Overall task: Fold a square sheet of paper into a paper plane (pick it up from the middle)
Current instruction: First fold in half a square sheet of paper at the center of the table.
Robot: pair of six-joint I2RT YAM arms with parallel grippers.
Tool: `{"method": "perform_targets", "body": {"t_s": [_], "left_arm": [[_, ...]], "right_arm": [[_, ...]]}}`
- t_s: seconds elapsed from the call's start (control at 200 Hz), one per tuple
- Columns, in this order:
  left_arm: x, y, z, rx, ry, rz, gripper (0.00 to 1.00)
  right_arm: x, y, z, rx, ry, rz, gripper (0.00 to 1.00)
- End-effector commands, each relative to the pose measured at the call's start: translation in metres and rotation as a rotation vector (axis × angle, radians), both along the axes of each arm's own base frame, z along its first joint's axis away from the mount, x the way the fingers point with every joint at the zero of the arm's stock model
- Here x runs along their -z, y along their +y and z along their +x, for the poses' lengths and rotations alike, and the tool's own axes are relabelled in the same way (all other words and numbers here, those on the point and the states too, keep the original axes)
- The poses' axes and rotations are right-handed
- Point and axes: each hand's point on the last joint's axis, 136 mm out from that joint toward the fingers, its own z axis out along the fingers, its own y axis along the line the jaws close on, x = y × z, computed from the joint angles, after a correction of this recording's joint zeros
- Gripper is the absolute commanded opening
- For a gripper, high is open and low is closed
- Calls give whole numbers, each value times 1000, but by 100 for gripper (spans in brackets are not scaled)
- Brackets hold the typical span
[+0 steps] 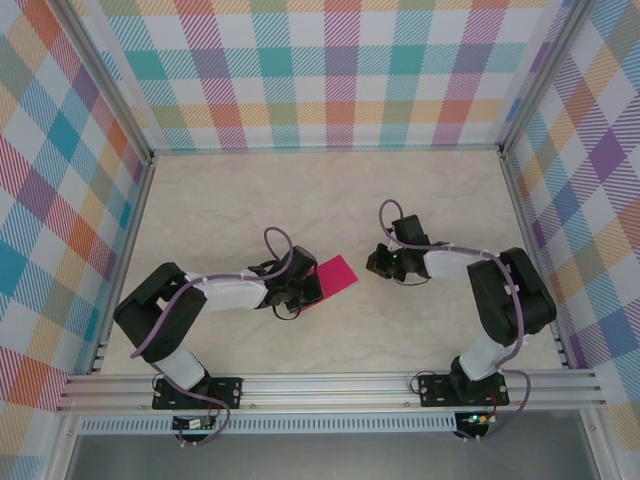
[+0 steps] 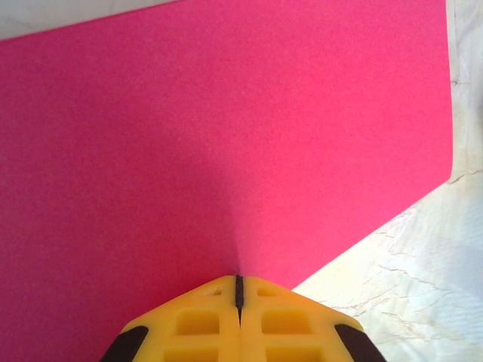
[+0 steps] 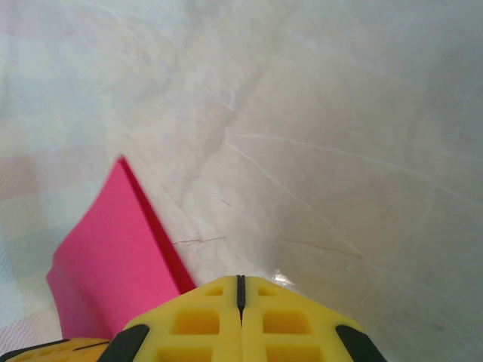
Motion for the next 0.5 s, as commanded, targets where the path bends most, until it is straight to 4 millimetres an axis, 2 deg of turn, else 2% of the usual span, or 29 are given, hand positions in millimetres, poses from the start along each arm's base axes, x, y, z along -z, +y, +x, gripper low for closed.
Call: {"method": "perform_targets", "body": {"t_s": [0.0,0.11,0.27,0.39,0.495], "left_arm": [[27,36,-18,117,45,218,0],[19,28,-15,193,10,195,0],[8,20,-9,234,-37,158,0],[5,18,-6,215,-44,140,0],[4,16,-5,185,-46,117,0]], "right_arm": [[-35,4,6,-16,-101,30,0],[-41,32,-9,-76,-73,112,0],[-20,77,-31,-144,27,168,0],[-5,93,-35,-153,76,183,0],[8,95,-39,-153,116,161,0]]}}
